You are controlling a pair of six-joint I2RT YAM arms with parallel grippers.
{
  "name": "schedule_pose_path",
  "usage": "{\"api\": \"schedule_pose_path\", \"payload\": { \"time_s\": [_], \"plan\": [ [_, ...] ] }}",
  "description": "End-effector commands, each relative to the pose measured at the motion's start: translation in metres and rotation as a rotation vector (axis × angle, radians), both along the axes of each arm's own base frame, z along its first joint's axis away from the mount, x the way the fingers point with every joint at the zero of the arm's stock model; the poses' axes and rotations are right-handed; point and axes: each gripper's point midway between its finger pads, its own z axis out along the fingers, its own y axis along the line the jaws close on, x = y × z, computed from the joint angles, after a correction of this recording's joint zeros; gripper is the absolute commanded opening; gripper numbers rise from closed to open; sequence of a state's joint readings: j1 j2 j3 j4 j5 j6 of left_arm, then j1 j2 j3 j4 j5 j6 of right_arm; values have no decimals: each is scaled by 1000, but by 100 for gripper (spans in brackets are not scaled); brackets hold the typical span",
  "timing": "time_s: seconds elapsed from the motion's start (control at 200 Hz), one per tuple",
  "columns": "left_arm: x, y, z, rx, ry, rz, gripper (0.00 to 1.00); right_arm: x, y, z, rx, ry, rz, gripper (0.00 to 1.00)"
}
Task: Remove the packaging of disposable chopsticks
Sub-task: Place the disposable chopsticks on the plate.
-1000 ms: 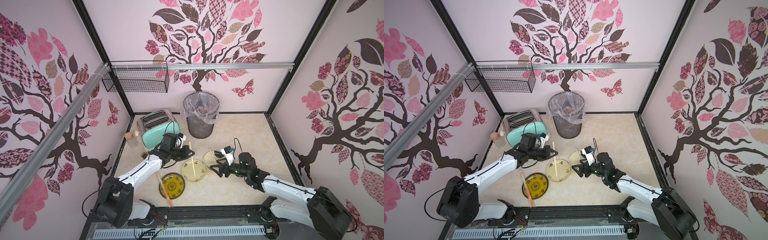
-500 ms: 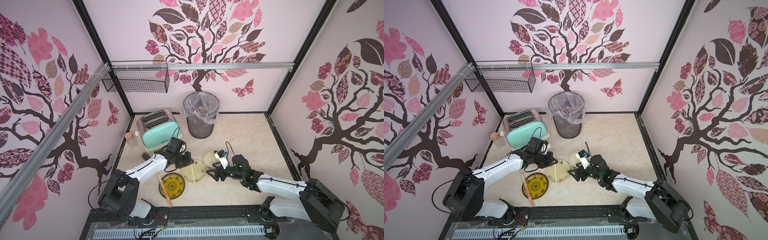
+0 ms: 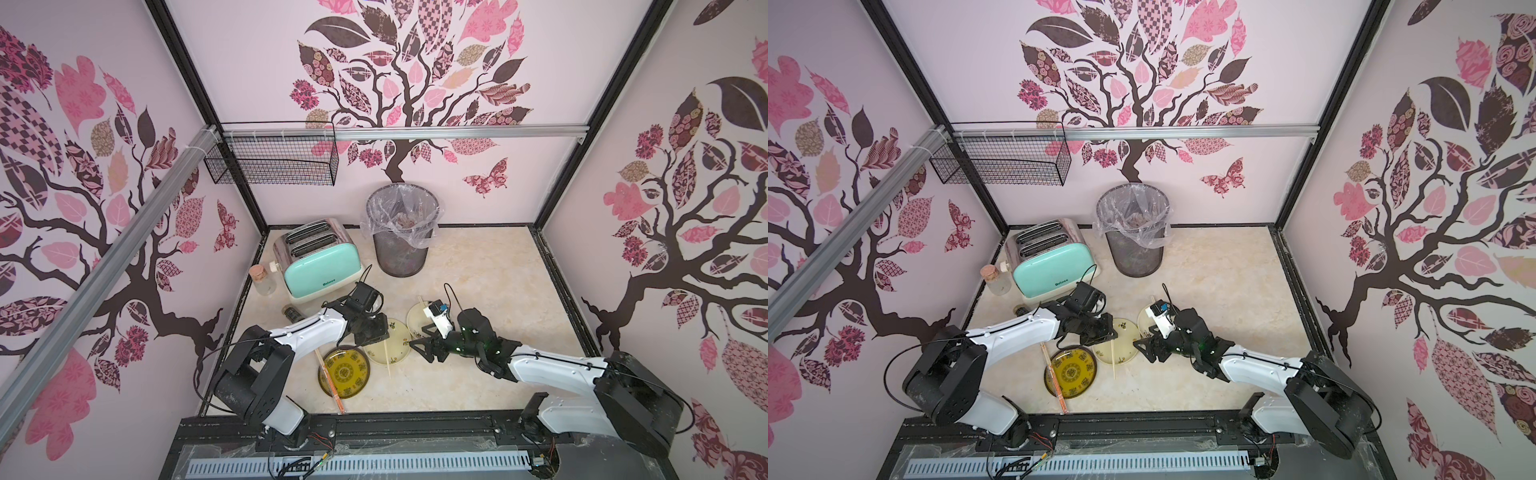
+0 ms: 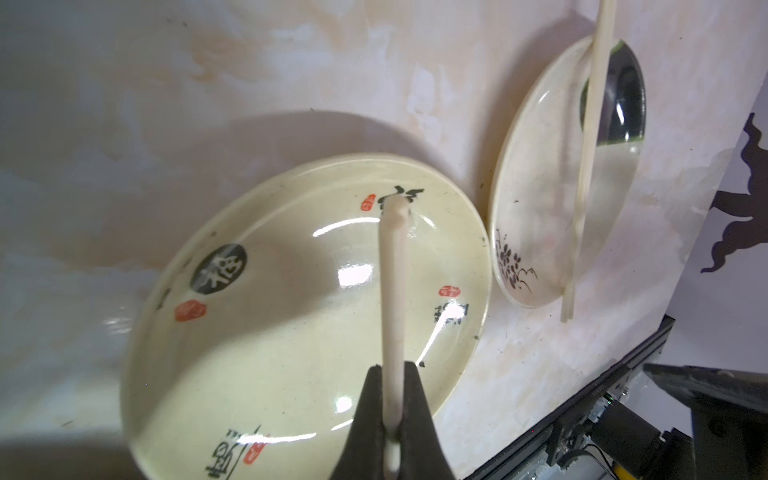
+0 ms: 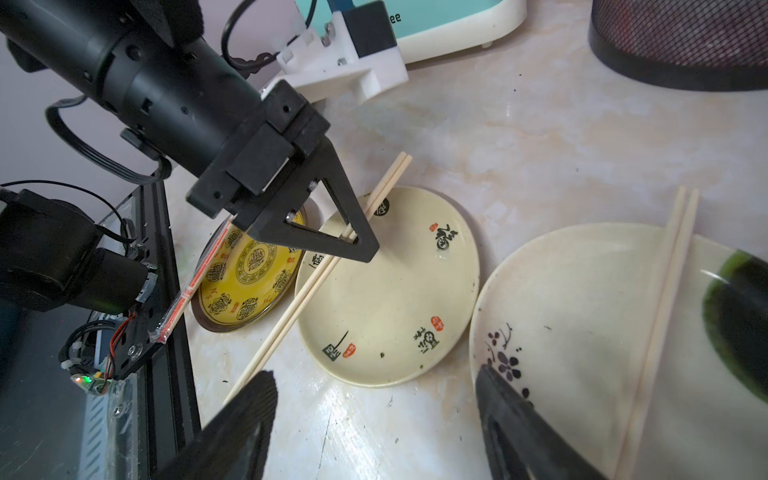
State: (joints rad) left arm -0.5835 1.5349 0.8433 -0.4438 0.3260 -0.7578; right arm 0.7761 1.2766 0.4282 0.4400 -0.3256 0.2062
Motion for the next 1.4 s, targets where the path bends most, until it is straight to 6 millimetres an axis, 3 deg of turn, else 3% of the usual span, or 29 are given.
{"api": "schedule_pose_path", "payload": {
  "time_s": [0.0,0.66,0.995,1.396],
  "plan": [
    [2,5,-1,48,-8,24,0,3,7,2,-35,-27,6,78],
    [10,10,-10,297,35,-13,0,14,-1,-9,-109,-34,-55,78],
    [11,7,-15,333,45,-21,0,2,9,-8,-72,-5,26,77],
    [13,2,-21,353,54,-23,0,3,9,-8,-75,-8,22,77]
  ]
}}
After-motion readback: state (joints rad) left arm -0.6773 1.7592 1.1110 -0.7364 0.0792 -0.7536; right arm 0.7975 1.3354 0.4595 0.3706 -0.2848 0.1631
